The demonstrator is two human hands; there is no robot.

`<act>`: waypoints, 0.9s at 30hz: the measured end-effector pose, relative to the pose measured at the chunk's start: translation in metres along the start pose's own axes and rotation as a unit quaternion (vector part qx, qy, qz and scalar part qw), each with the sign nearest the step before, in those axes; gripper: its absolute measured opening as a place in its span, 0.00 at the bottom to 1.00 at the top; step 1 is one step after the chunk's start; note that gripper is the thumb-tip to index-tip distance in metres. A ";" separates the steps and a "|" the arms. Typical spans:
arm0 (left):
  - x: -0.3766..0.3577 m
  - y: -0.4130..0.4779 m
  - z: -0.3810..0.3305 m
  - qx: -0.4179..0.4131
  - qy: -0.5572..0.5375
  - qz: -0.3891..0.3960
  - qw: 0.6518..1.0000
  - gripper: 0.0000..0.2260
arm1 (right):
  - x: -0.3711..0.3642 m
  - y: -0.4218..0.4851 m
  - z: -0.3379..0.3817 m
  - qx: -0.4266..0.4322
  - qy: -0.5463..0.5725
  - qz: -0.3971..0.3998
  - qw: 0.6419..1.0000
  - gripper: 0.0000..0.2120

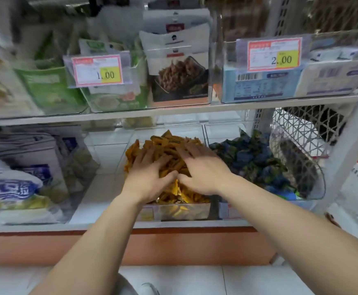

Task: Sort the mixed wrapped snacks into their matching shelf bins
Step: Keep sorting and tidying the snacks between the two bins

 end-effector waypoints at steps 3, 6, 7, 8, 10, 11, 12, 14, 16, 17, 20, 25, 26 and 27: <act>0.005 -0.007 0.017 -0.009 -0.031 -0.029 0.999 0.24 | -0.026 0.030 0.014 0.027 -0.055 0.071 0.996 0.35; 0.007 -0.008 0.020 -0.041 -0.030 -0.029 0.998 0.23 | -0.036 0.050 0.008 0.016 -0.138 0.089 0.986 0.34; 0.007 -0.008 0.020 -0.045 -0.021 -0.028 0.998 0.22 | -0.034 0.055 0.005 0.004 -0.154 0.083 0.985 0.33; 0.009 -0.007 0.021 -0.045 -0.012 -0.034 0.998 0.22 | -0.031 0.059 0.002 -0.009 -0.161 0.079 0.984 0.33; 0.018 -0.008 0.024 -0.037 0.000 -0.073 0.997 0.20 | -0.024 0.064 -0.001 -0.024 -0.147 0.076 0.986 0.32; 0.023 -0.009 0.027 -0.032 0.000 -0.096 0.995 0.19 | -0.018 0.066 -0.002 -0.025 -0.134 0.067 0.988 0.31; 0.026 -0.009 0.030 -0.025 0.000 -0.112 0.993 0.21 | -0.012 0.067 -0.001 -0.025 -0.125 0.045 0.991 0.30; 0.027 -0.008 0.041 0.005 -0.004 -0.116 0.993 0.27 | 0.002 0.072 -0.001 -0.030 -0.101 -0.022 0.994 0.28; 0.019 -0.006 0.047 0.040 -0.001 -0.090 0.995 0.31 | 0.002 0.082 0.000 -0.032 -0.058 -0.040 0.997 0.27; 0.013 -0.003 0.045 0.044 0.011 -0.073 0.996 0.32 | -0.005 0.090 0.003 -0.027 -0.028 -0.019 0.999 0.28; 0.004 0.003 0.023 0.009 0.048 -0.048 0.998 0.30 | -0.025 0.120 0.015 -0.021 0.053 0.068 0.996 0.28; 0.008 0.003 0.011 -0.024 0.062 -0.053 0.996 0.24 | -0.052 0.154 0.027 -0.025 0.052 0.170 0.984 0.27; 0.008 0.002 0.011 -0.017 0.068 -0.048 0.996 0.23 | -0.051 0.158 0.027 -0.028 0.016 0.162 0.986 0.27; 0.009 0.000 0.012 -0.007 0.080 -0.043 0.996 0.23 | -0.048 0.162 0.026 -0.036 -0.021 0.143 0.989 0.28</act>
Point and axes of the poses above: each hand's wrist, its own y-axis towards the middle knuckle, its own x-axis out of the back of the hand, z = x × y, the point moved 9 cm from there along y, towards the middle knuckle, and after that the axes turned 13 degrees about -x, right-handed, at the moved point
